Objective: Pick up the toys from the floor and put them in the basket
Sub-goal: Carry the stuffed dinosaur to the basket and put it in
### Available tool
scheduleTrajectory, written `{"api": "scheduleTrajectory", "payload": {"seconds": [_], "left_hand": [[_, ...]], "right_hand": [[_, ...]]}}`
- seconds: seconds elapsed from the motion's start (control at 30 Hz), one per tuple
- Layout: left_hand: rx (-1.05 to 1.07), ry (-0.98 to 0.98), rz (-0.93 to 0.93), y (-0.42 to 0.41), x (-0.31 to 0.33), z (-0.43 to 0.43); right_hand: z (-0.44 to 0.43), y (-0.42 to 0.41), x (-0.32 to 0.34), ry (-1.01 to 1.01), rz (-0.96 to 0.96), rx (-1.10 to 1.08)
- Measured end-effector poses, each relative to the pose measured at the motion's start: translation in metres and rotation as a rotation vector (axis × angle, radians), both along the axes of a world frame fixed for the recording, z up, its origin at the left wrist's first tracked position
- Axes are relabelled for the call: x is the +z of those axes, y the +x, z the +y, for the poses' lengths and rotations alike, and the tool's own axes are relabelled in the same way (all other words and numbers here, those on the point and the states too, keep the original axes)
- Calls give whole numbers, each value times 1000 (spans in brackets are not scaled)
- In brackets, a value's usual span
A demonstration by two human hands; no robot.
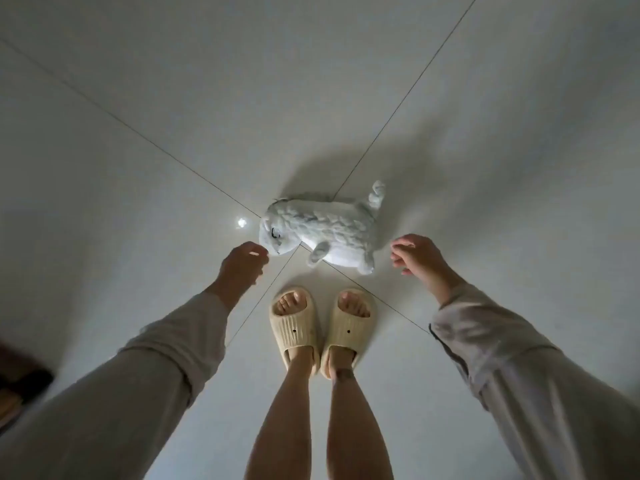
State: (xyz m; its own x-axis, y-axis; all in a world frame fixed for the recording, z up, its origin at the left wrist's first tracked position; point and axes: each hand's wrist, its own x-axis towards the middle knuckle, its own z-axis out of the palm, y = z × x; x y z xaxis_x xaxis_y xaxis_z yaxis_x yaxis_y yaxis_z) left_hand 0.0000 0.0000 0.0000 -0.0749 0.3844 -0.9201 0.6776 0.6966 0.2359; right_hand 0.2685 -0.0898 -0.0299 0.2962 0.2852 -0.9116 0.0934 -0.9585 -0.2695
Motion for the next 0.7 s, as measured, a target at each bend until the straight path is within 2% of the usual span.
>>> {"api": "scheduleTrajectory", "payload": {"seconds": [0.17, 0.37, 0.53, 0.7], "left_hand": [[307, -55, 34, 5, -95, 16], [464, -23, 92, 13, -161, 19], [415, -78, 36, 5, -134, 15], [322, -133, -63, -10, -43, 15]], "right_hand": [[4, -14, -78, -55, 57, -263], [3, -21, -137, -106, 131, -463], [7, -26, -115, -60, 85, -355], [-10, -22, -20, -34, 114, -351]]}}
